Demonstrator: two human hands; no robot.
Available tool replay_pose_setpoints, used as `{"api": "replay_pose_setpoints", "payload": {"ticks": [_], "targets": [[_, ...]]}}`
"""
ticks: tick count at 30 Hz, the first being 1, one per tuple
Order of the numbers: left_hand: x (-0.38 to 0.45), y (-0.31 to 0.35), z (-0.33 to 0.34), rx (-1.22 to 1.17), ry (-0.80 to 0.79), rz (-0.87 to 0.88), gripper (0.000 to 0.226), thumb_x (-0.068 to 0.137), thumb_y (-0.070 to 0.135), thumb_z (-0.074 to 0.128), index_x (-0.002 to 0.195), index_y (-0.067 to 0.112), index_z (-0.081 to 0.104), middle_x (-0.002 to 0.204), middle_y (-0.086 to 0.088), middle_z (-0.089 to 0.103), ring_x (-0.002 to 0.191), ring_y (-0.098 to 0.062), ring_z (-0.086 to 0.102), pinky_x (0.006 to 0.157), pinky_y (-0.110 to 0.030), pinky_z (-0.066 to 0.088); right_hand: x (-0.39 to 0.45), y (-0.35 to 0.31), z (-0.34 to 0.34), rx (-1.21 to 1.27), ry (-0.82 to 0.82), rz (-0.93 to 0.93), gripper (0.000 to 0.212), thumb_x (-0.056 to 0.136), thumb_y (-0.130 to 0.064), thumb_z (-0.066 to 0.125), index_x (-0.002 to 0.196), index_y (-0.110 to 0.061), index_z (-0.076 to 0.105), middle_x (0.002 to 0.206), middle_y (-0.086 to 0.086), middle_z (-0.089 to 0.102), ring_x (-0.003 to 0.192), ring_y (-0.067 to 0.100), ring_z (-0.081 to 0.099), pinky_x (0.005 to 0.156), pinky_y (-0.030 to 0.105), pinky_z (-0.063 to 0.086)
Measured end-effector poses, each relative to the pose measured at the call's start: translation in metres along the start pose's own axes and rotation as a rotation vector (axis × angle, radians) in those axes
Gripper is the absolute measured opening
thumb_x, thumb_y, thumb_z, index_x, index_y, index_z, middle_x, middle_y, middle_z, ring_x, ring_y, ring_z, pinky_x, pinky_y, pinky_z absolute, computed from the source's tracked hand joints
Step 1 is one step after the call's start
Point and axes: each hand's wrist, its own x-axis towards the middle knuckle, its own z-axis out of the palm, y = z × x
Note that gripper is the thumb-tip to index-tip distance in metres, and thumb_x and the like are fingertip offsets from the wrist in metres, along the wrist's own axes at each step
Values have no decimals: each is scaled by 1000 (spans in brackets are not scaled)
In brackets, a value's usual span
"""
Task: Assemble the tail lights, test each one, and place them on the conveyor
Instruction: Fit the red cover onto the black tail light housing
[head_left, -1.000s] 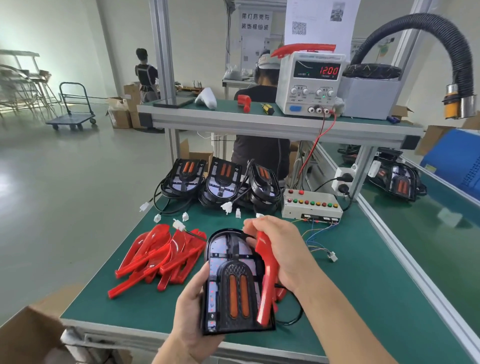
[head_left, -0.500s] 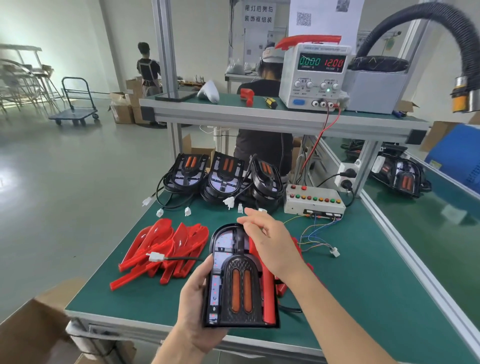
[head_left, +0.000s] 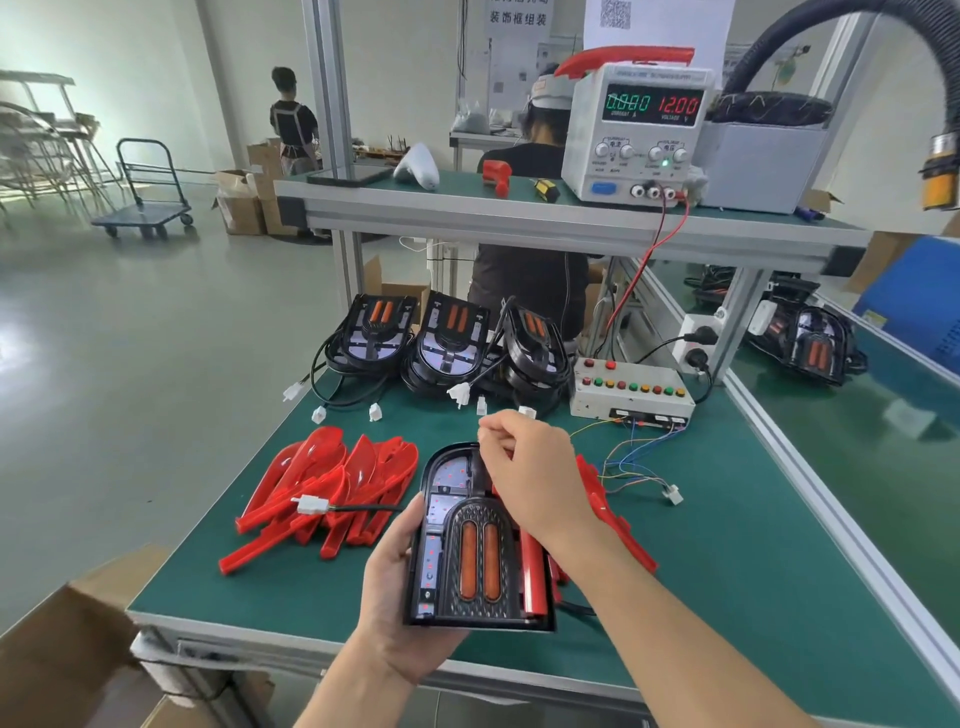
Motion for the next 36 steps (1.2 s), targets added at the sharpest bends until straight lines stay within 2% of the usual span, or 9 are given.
{"api": "replay_pose_setpoints", "payload": {"ticks": [5,8,12,15,17,20,27,31,36], "targets": [[1,1,-3,1,-4,10,55,84,47,68,121,7,73,117,-18,73,100,-34,72,97,-48,53,-8,-2,0,-203,181,6,53,102,-54,42,59,-24,49,68,-7,57,70,21,57,66,37,47],[3,2,-6,-6,0,16,56,84,48,68,123,7,72,118,-18,72,100,-34,71,99,-48,51,-11,0,-5,-84,137,38,66,105,-52,32,49,-16,37,61,2,57,74,20,59,69,35,41],[4,1,-7,-1,16,23,53,80,48,72,115,8,76,113,-17,74,95,-33,73,90,-48,57,-19,5,-16,67,30,51,62,108,-40,40,73,5,63,84,19,69,90,16,62,86,38,46],[5,2,-10,-2,16,46,53,78,47,72,115,8,76,113,-17,74,94,-33,73,88,-46,57,-30,8,-31,74,-68,36,34,101,-38,56,113,-13,74,105,0,70,102,8,63,96,25,48],[5,2,-11,21,19,74,54,75,46,73,114,8,77,113,-17,74,95,-32,73,90,-45,57,-41,11,-36,-43,-53,5,39,94,-44,64,128,-24,68,109,-12,60,102,4,61,98,26,47],[6,0,-11,62,10,98,55,71,46,73,110,7,78,111,-17,75,94,-31,74,89,-44,58,-56,9,-35,-216,-46,11,43,88,-53,66,123,-30,65,103,-15,52,95,6,57,89,25,45],[5,-7,-11,91,-2,104,54,73,45,69,106,4,79,105,-19,76,90,-33,75,77,-43,61,-66,1,-29,-381,-88,121,28,96,-53,58,107,-27,62,103,-9,62,99,21,64,87,38,49],[4,-9,-9,130,-11,98,61,61,40,90,108,3,78,109,-21,75,94,-34,75,78,-44,61,-73,-3,-24,-500,-70,123,26,101,-48,49,102,-24,59,100,-5,59,96,25,65,79,39,47],[4,-9,-6,111,-42,120,74,48,43,98,107,4,79,108,-20,75,94,-32,75,76,-42,61,-79,-8,-21,-446,105,51,21,93,-35,67,87,-16,64,83,2,61,73,31,64,60,40,48]]}}
